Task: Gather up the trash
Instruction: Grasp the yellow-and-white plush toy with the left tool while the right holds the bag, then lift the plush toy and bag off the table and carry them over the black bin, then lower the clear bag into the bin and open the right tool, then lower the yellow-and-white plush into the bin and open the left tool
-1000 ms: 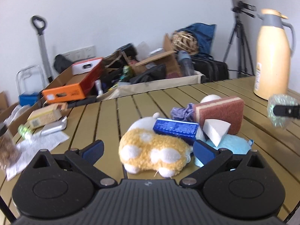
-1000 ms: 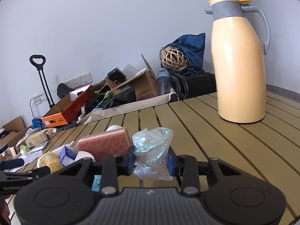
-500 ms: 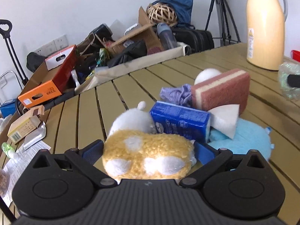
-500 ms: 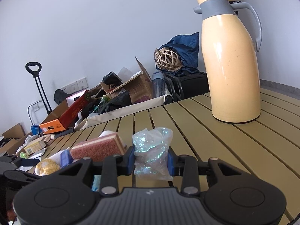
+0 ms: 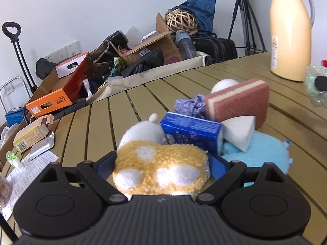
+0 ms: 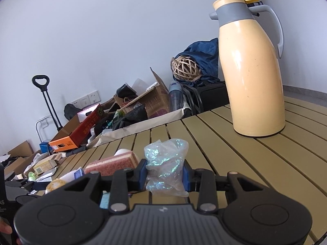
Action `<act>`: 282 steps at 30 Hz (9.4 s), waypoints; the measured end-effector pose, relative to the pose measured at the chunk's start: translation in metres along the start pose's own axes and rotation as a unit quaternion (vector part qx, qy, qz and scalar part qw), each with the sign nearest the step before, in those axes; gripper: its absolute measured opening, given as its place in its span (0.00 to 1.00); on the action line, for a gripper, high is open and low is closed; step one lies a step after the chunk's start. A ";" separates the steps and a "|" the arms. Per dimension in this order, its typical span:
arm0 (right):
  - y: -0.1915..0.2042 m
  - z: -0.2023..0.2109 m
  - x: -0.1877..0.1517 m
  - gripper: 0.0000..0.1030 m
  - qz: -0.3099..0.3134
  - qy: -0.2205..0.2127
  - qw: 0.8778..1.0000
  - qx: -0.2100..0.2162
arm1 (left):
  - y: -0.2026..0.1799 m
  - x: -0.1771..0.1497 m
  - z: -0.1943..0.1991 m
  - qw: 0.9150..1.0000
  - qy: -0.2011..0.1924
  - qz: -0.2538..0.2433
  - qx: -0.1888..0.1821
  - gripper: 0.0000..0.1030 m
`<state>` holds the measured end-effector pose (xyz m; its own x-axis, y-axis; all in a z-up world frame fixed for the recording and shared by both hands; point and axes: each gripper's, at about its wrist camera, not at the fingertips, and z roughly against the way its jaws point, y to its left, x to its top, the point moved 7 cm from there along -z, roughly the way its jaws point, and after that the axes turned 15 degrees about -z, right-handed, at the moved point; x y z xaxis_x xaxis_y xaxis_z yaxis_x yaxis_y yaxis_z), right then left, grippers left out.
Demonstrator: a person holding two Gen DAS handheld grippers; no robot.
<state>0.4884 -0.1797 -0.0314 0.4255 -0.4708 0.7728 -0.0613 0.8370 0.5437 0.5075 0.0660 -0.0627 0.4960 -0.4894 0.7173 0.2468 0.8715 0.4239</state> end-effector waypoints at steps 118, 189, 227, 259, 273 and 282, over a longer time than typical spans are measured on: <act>-0.017 0.152 -0.244 0.32 0.121 0.298 0.947 -0.022 | -0.124 -0.221 0.184 0.949 0.200 0.231 -0.073 0.93; -0.018 0.030 -0.338 1.00 0.134 0.431 0.883 -0.128 | -0.063 -0.289 0.103 0.921 0.274 0.276 0.022 0.93; -0.061 0.128 -0.226 1.00 0.099 0.319 0.931 -0.150 | -0.121 -0.211 0.120 0.950 0.198 0.236 -0.047 0.93; -0.147 0.120 -0.183 1.00 0.012 0.268 0.941 -0.207 | -0.227 -0.191 0.064 0.947 0.272 0.152 -0.082 0.93; -0.153 0.117 -0.187 1.00 0.009 0.274 0.938 -0.212 | -0.236 -0.202 0.042 0.933 0.314 0.157 -0.077 0.94; -0.154 0.117 -0.188 1.00 0.010 0.275 0.937 -0.213 | -0.235 -0.209 0.039 0.921 0.338 0.171 -0.087 1.00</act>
<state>0.3120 -0.2528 -0.2222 0.8367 -0.3362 0.4324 0.2415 0.9350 0.2596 0.3134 -0.0378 -0.2903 0.9604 -0.1029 0.2590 0.0795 0.9919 0.0993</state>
